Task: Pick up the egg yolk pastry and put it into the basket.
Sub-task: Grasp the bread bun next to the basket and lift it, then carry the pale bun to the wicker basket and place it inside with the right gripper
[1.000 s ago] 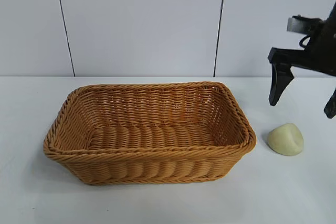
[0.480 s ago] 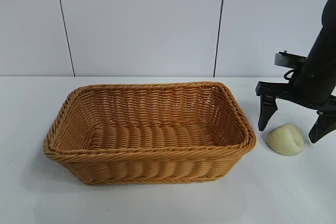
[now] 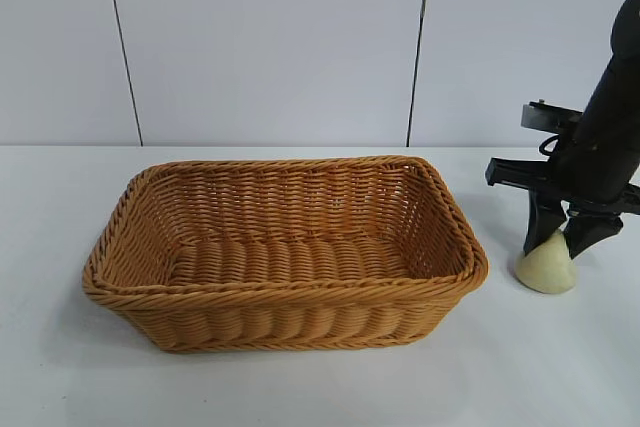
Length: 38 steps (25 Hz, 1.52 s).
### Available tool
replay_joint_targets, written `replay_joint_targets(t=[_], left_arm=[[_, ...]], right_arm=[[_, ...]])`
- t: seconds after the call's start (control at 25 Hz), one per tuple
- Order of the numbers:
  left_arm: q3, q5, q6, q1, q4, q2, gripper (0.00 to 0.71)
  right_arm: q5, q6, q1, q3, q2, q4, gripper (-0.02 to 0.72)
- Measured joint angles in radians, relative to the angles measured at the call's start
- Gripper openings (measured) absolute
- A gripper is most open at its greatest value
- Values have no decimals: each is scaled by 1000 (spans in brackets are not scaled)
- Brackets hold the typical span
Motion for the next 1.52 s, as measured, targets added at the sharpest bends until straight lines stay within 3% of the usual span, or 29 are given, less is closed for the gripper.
replay_joint_targets(t=[0.2, 0.76, 1.08, 1.32, 1.52], left_arm=[[0, 0, 0, 0, 0, 0, 696], [0, 0, 0, 0, 0, 0, 696], [0, 0, 0, 0, 0, 0, 696], [0, 0, 0, 0, 0, 0, 696], [0, 0, 0, 0, 0, 0, 696]], right_arm=[[56, -20, 0, -16, -7, 2, 103], [397, -22, 38, -416, -148, 12, 97], [407, 17, 243, -472, -148, 18, 97], [362, 60, 437, -472, -148, 23, 97], [327, 89, 539, -472, -115, 28, 97]])
